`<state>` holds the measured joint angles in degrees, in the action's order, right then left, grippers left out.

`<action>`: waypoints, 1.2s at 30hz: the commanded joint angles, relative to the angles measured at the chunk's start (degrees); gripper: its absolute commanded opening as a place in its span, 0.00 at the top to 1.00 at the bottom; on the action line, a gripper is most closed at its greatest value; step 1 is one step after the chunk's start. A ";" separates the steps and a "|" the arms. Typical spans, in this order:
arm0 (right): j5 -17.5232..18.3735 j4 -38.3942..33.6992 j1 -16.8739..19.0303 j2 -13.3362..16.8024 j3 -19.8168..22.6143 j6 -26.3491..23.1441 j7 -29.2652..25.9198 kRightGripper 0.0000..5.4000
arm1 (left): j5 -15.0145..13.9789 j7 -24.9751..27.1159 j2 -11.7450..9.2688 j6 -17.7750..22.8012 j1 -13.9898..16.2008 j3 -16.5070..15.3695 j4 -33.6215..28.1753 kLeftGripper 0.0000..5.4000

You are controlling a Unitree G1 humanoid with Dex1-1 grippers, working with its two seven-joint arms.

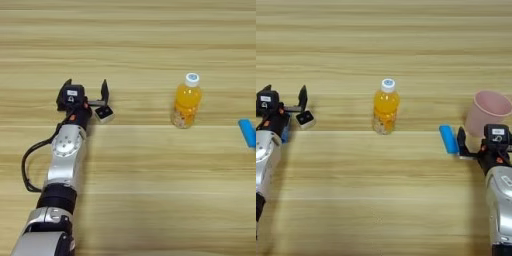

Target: Move the objects on the table

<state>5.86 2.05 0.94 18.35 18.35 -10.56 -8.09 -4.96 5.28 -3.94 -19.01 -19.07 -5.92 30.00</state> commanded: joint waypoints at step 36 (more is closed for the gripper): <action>-0.15 25.08 -12.32 3.87 -0.54 16.43 -1.07 0.01 | 0.41 -0.11 0.00 -0.28 -0.83 0.18 0.83 0.00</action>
<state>5.85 25.77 -10.10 21.38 17.88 4.82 -9.15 -4.95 5.23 -3.90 -19.08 -19.13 -5.86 30.40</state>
